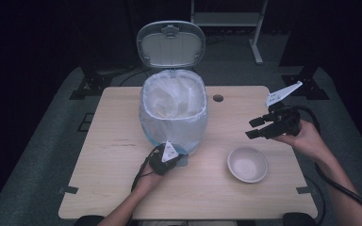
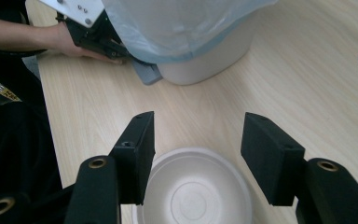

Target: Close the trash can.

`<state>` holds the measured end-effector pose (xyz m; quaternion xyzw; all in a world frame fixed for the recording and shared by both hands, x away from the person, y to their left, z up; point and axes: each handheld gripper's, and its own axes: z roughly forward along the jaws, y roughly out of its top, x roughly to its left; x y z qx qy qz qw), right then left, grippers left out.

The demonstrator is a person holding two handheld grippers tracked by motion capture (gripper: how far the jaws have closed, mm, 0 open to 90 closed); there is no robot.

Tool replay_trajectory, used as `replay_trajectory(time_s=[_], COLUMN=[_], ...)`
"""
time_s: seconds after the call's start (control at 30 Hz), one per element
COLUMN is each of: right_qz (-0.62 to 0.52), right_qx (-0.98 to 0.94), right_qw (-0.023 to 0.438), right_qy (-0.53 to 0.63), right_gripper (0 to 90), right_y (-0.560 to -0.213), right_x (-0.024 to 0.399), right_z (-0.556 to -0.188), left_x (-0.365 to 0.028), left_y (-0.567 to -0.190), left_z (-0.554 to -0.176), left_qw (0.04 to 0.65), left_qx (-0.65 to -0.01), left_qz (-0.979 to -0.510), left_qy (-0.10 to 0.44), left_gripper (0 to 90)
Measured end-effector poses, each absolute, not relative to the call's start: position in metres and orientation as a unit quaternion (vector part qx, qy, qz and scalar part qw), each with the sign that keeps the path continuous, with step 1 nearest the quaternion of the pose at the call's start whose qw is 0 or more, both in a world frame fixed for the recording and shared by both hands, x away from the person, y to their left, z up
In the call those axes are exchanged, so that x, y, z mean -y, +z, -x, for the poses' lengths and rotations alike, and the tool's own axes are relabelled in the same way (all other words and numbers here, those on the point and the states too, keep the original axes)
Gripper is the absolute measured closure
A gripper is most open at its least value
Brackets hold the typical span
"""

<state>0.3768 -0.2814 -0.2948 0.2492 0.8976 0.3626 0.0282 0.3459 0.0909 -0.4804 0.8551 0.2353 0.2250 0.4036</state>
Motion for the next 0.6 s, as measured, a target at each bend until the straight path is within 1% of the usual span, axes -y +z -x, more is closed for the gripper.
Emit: replay_trajectory(time_s=[0.33,0.43,0.47,0.6], right_qz=[-0.25,-0.251,-0.249,-0.25], right_qx=[-0.899,-0.9,-0.901,-0.902], right_qw=[0.026,0.025,0.025,0.022], right_qy=[0.357,0.355,0.354,0.352], right_gripper=[42.7,42.3,42.2,41.5], right_y=[-0.315,-0.32,-0.322,-0.33], right_x=[0.286,0.286,0.286,0.287], right_z=[-0.366,-0.362,-0.361,-0.357], left_x=[-0.091,-0.092,-0.093,-0.093], left_y=[-0.48,-0.479,-0.479,-0.479], left_z=[-0.346,-0.346,-0.347,-0.347], left_qw=[0.403,0.392,0.39,0.39], left_qx=[-0.236,-0.231,-0.224,-0.224], left_qz=[-0.855,-0.862,-0.862,-0.862], left_qy=[0.225,0.225,0.232,0.232], left_gripper=[90.0,90.0,90.0,90.0])
